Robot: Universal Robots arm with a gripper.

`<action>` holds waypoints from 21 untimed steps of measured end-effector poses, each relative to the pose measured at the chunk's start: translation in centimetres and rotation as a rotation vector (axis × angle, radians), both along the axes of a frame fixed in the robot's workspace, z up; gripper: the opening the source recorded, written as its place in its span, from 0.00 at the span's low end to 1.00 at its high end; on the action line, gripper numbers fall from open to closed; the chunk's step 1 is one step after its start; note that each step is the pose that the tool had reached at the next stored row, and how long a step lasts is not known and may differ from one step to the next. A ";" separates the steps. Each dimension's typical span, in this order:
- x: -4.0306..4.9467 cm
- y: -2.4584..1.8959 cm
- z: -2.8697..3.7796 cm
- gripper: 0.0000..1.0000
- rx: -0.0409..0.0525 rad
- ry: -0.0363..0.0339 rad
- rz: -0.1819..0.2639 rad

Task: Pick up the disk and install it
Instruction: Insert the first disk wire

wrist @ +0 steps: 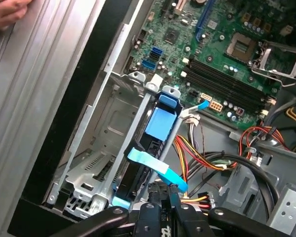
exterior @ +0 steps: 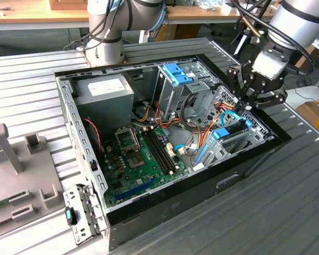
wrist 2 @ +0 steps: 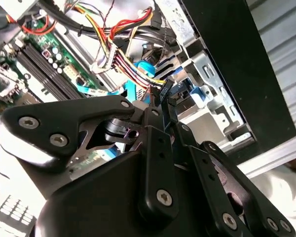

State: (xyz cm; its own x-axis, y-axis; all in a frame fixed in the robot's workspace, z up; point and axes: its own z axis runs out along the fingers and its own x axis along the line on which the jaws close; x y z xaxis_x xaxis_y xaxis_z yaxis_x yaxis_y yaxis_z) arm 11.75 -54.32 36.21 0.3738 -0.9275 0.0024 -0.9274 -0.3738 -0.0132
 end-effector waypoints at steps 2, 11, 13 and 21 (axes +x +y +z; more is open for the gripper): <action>0.00 0.00 -0.03 0.17 -0.0001 0.0000 -0.037; -0.11 0.00 -0.07 0.17 0.0000 0.0000 -0.187; -0.11 0.00 -0.09 0.17 -0.0001 0.0000 -0.219; -0.38 -0.65 -0.38 0.17 0.0017 0.0002 -0.302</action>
